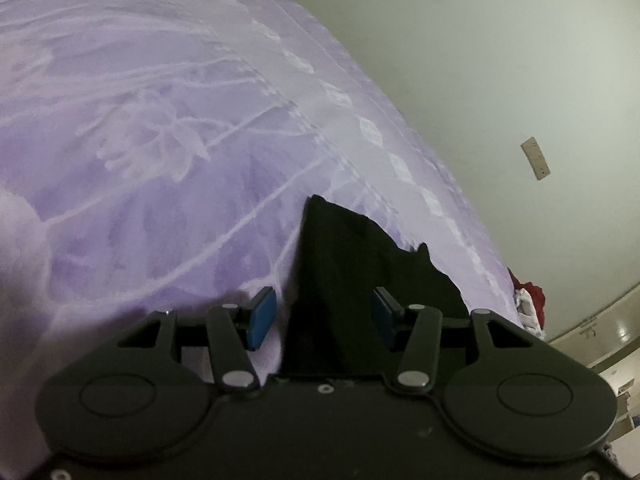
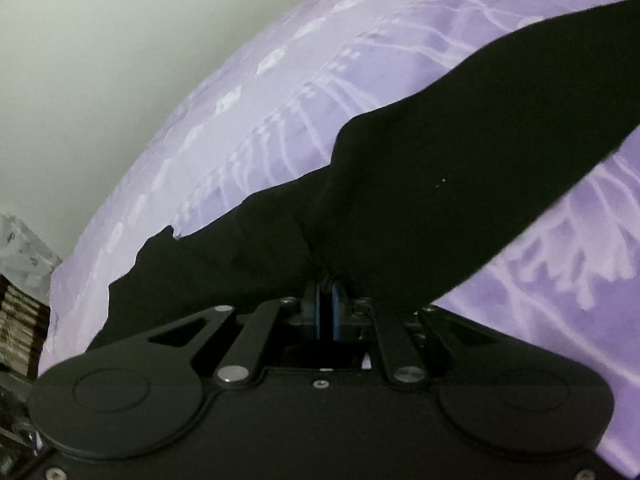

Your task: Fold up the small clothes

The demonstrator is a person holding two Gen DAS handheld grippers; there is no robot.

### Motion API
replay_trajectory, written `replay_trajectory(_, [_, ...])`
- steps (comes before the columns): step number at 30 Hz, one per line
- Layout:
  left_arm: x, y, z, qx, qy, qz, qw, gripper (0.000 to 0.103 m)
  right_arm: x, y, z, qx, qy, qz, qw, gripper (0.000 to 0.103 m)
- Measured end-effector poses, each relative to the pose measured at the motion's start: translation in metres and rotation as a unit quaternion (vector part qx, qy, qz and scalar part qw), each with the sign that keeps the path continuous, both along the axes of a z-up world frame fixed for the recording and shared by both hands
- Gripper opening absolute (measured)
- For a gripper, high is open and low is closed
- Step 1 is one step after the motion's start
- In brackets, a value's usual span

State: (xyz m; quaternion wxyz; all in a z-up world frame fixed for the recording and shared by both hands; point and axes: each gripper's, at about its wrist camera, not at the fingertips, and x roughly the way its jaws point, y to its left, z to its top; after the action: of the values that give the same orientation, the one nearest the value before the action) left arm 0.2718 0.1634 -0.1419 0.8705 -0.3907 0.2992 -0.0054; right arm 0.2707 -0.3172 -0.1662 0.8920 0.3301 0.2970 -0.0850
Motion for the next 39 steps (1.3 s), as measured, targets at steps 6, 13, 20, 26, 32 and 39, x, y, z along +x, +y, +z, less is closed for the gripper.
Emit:
replay_trajectory(6, [0.025, 0.003, -0.014, -0.022, 0.035, -0.003, 0.9991, 0.051, 0.001, -0.006, 0.01, -0.011, -0.004, -0.007, 1.0, 0.021])
replay_trajectory(13, [0.035, 0.001, -0.021, -0.031, 0.037, -0.011, 0.9988, 0.051, 0.029, -0.014, 0.029, -0.034, -0.029, 0.03, 0.999, 0.033])
replay_trajectory(20, [0.043, -0.002, -0.018, -0.013, 0.035, -0.024, 0.999, 0.048, 0.07, 0.005, 0.015, -0.067, 0.021, 0.072, 0.995, 0.026])
replay_trajectory(26, [0.034, -0.004, -0.012, 0.003, -0.011, -0.023, 0.9997, 0.002, 0.057, 0.012, 0.03, -0.093, -0.035, 0.085, 0.991, 0.0])
replay_trajectory(32, [0.035, 0.002, -0.03, 0.038, 0.036, -0.006, 0.9986, 0.001, 0.067, 0.001, 0.026, -0.102, -0.023, 0.056, 0.993, 0.0])
replay_trajectory(39, [0.015, 0.006, 0.001, 0.022, -0.019, 0.001, 0.9996, 0.012, 0.041, -0.002, 0.029, -0.099, -0.026, 0.046, 0.994, 0.023])
